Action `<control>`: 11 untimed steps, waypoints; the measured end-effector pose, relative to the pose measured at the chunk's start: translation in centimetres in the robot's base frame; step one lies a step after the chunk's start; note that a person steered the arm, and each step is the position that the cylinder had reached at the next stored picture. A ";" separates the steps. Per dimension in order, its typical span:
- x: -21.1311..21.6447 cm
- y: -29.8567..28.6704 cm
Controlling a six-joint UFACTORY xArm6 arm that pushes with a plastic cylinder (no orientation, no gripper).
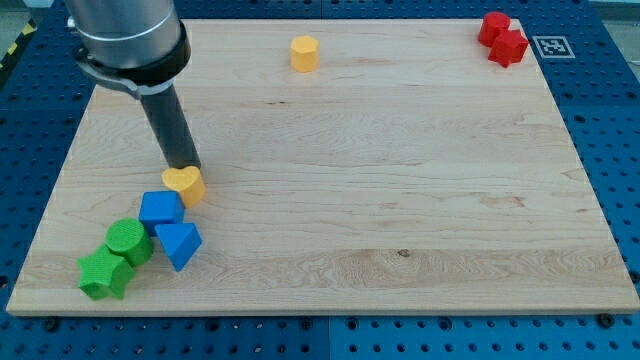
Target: Point at the yellow hexagon
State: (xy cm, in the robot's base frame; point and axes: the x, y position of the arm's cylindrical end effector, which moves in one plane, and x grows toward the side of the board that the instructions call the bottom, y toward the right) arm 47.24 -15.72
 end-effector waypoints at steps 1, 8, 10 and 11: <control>0.9 0.0; -17.9 3.4; -25.9 11.8; -23.7 15.0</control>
